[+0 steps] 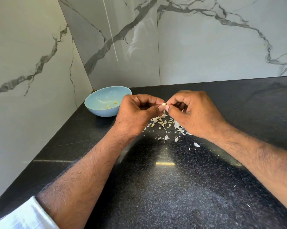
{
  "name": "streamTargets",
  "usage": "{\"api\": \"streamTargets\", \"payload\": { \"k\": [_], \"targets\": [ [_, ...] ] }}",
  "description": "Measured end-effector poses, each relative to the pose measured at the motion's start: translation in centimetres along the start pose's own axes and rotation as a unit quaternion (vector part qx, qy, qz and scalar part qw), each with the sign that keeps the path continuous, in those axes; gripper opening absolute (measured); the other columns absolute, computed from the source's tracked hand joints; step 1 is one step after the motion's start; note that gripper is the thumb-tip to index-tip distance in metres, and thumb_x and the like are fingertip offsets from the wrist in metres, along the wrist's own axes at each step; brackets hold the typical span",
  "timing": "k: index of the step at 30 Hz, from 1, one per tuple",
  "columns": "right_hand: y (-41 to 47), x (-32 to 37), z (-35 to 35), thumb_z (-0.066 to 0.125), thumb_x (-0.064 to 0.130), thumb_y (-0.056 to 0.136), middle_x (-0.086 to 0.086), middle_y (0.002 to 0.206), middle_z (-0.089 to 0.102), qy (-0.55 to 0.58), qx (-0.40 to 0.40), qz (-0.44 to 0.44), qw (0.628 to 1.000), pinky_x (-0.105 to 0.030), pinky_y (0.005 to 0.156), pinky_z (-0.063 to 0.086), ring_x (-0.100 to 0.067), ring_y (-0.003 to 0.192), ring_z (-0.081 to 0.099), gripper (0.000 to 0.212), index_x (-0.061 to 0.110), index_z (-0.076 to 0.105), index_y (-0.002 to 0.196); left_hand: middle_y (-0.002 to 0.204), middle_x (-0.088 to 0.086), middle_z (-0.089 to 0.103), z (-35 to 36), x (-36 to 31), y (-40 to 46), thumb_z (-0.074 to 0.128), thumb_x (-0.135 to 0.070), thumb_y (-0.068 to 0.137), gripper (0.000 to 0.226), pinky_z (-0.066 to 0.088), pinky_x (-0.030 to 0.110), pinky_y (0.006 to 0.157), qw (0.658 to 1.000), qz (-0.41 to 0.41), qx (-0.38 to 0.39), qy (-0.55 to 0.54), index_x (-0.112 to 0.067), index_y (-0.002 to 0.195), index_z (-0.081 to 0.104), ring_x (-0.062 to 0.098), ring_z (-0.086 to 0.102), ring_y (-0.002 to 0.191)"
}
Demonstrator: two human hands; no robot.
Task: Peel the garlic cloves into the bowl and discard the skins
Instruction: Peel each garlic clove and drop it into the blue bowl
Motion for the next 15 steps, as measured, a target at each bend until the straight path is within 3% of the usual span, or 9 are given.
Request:
{"api": "streamTargets", "payload": {
  "k": [4, 9, 12, 15],
  "targets": [
    [0.10, 0.15, -0.16, 0.077, 0.021, 0.093, 0.013, 0.078, 0.069, -0.011, 0.007, -0.015, 1.000, -0.014, 0.056, 0.046, -0.004, 0.066, 0.063, 0.004, 0.022, 0.078, 0.090, 0.085, 0.005, 0.081, 0.02, -0.47, 0.02, 0.083, -0.009, 0.093, 0.010, 0.065, 0.037, 0.079, 0.995, 0.041, 0.016, 0.089, -0.011, 0.103, 0.080, 0.026, 0.079, 0.080],
    [0.11, -0.01, -0.02, 0.075, 0.019, 0.093, 0.011, 0.080, 0.069, -0.013, 0.020, -0.021, 0.999, -0.016, 0.056, 0.047, -0.006, 0.068, 0.063, 0.005, 0.021, 0.077, 0.090, 0.083, 0.008, 0.076, -0.07, -0.91, 0.12, 0.084, -0.011, 0.093, 0.011, 0.060, 0.038, 0.066, 0.990, 0.071, 0.025, 0.121, -0.011, 0.098, 0.074, 0.031, 0.072, 0.072],
    [0.15, -0.19, 0.03, 0.074, 0.014, 0.091, 0.011, 0.080, 0.068, -0.014, 0.022, -0.022, 0.999, -0.019, 0.056, 0.049, -0.006, 0.067, 0.063, 0.007, 0.020, 0.077, 0.089, 0.079, 0.002, 0.076, 0.16, -0.99, 0.10, 0.084, -0.013, 0.092, 0.008, 0.055, 0.025, 0.061, 0.984, 0.084, 0.032, 0.157, -0.013, 0.092, 0.076, 0.016, 0.068, 0.065],
    [0.11, -0.19, 0.22, 0.074, 0.013, 0.092, 0.010, 0.079, 0.068, -0.013, 0.031, -0.025, 0.999, -0.024, 0.057, 0.052, -0.007, 0.067, 0.064, 0.008, 0.020, 0.079, 0.090, 0.078, -0.001, 0.076, 0.08, -0.90, 0.17, 0.084, -0.014, 0.092, 0.007, 0.055, 0.021, 0.062, 0.980, 0.083, 0.022, 0.179, -0.015, 0.092, 0.077, 0.013, 0.069, 0.066]
  ]
}}
Point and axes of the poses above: each hand's wrist, its own y-axis towards the middle knuckle, its own z-axis out of the palm, x = y × z, the point moved 6 cm from there along y, towards the middle knuckle
